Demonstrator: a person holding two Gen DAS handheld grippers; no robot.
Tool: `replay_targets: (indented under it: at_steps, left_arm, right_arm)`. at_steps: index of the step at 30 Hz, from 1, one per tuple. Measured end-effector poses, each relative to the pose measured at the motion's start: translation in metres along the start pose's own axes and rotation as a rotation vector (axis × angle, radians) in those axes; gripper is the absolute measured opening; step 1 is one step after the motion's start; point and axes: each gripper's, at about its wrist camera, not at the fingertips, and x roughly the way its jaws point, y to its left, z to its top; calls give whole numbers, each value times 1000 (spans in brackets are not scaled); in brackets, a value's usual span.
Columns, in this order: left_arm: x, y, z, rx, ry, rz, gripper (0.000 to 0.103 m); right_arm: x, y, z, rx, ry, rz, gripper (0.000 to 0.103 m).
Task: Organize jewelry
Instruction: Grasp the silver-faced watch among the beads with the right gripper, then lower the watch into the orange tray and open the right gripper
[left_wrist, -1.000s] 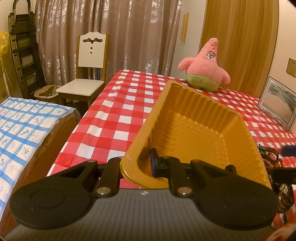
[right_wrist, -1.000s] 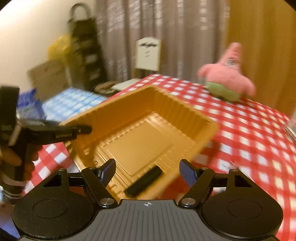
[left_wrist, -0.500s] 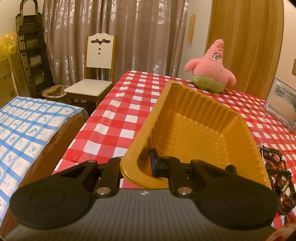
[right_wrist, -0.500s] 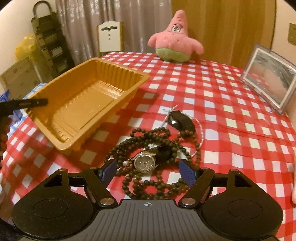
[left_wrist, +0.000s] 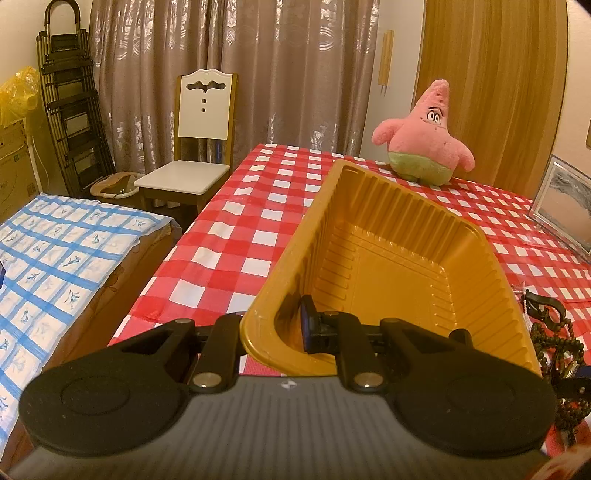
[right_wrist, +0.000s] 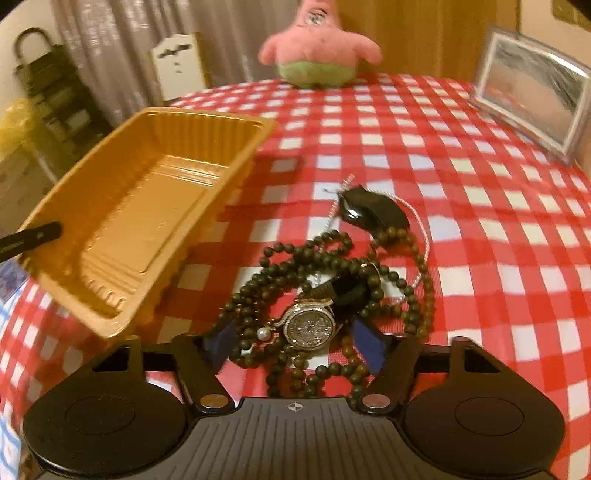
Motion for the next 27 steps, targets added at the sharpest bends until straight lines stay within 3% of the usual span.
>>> replay_targets:
  at_steps: [7,10,18,27]
  left_arm:
    - [0,0,0,0,1,0,13]
    - [0,0,0,0,0,0,13]
    - [0,0,0,-1,1,0,13]
    - [-1,0,-1,3,0,-1,13]
  right_arm:
    - [9,-8,5,122,-8,-39,58]
    - [8,-14,4,156,-19,-40,38]
    - [-14,-22,6,213,-6,59,37]
    - [-45,-4,20,189,-86,182,35]
